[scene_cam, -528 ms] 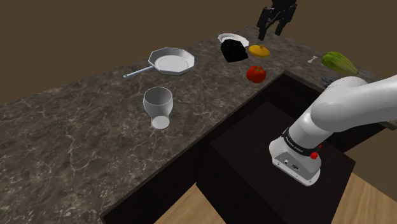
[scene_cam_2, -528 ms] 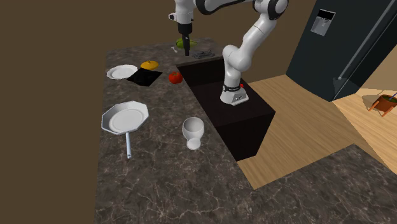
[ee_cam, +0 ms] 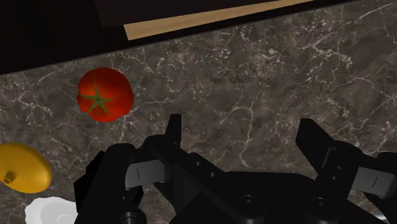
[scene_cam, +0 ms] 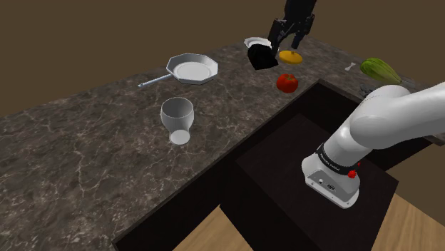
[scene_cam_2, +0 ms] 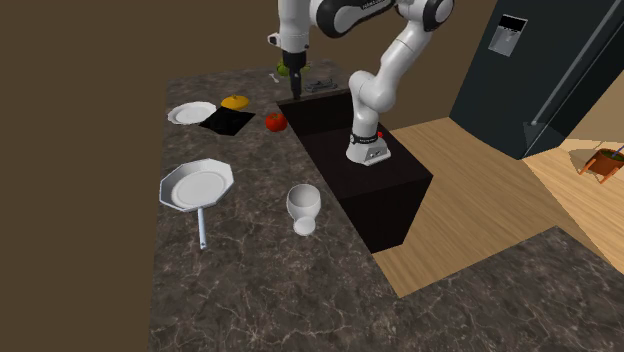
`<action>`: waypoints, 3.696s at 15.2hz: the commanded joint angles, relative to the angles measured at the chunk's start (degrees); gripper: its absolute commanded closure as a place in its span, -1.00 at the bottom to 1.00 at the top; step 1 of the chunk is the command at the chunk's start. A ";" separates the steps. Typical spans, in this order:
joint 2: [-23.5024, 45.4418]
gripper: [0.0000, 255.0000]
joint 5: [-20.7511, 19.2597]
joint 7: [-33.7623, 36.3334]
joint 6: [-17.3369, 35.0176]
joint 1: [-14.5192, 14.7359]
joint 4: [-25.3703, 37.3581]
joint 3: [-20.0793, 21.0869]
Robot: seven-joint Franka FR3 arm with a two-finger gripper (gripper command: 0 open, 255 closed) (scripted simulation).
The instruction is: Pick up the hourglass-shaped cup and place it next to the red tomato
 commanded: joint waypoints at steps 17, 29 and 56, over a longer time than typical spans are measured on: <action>22.09 -1.00 3.27 30.03 16.64 3.78 7.31 23.79; 42.32 -1.00 -9.90 49.36 21.72 4.09 18.55 32.86; 41.98 1.00 -9.64 48.71 21.51 3.82 18.60 32.66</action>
